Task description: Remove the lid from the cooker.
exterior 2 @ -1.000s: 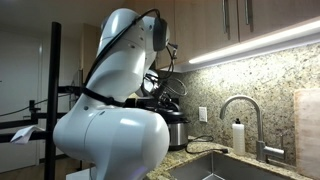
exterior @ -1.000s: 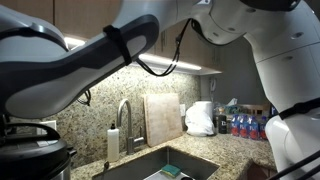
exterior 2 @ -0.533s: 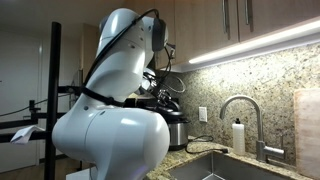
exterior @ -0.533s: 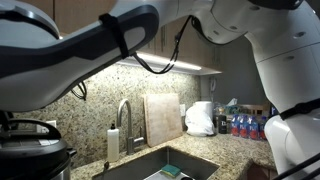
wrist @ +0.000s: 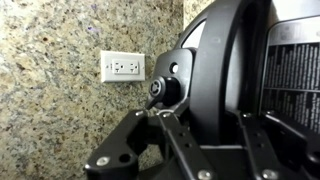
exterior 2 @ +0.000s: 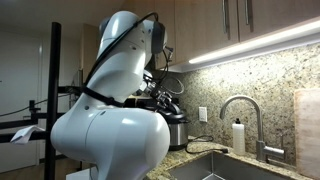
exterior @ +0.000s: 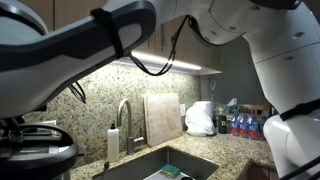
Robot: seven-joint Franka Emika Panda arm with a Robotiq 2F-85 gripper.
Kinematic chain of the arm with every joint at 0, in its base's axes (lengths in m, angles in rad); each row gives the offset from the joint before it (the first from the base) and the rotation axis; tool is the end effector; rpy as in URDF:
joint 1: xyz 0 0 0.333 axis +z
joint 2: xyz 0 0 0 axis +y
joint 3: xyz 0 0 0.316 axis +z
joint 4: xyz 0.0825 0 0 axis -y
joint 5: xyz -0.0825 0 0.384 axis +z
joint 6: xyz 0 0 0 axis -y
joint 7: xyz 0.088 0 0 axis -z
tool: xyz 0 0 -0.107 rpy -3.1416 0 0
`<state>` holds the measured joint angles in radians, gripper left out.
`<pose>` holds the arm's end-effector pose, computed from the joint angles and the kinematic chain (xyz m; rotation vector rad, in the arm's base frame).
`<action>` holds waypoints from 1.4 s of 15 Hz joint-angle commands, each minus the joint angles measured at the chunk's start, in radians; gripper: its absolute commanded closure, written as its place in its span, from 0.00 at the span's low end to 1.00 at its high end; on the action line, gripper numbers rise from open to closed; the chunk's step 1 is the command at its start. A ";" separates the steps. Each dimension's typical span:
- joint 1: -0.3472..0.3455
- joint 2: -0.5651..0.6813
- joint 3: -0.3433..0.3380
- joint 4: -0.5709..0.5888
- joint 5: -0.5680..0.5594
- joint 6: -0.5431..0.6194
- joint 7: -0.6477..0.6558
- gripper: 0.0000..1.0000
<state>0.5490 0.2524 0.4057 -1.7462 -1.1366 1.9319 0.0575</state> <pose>0.4355 0.4711 0.4636 1.7557 1.3986 0.5311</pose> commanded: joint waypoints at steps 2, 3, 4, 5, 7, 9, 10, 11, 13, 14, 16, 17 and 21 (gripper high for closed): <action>-0.027 0.021 -0.005 0.044 0.031 0.000 -0.082 0.93; -0.028 0.026 -0.008 0.054 0.029 -0.004 -0.088 0.93; -0.034 0.032 -0.011 0.059 0.030 0.005 -0.094 0.93; -0.038 0.038 -0.012 0.066 0.033 0.007 -0.098 0.93; -0.046 0.047 -0.015 0.075 0.045 0.020 -0.105 0.93; -0.053 0.051 -0.018 0.084 0.068 0.025 -0.116 0.93; -0.056 0.055 -0.020 0.088 0.079 0.028 -0.120 0.93; -0.059 0.055 -0.023 0.087 0.086 0.032 -0.118 0.93; -0.061 0.061 -0.027 0.094 0.100 0.032 -0.120 0.93; -0.058 0.069 -0.031 0.103 0.097 0.023 -0.124 0.93; -0.047 0.090 -0.039 0.129 0.074 0.001 -0.128 0.93; -0.041 0.106 -0.042 0.149 0.064 -0.008 -0.137 0.93; -0.013 0.188 -0.051 0.254 0.036 -0.033 -0.227 0.93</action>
<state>0.5242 0.3624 0.3785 -1.5909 -1.0611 1.9203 -0.0778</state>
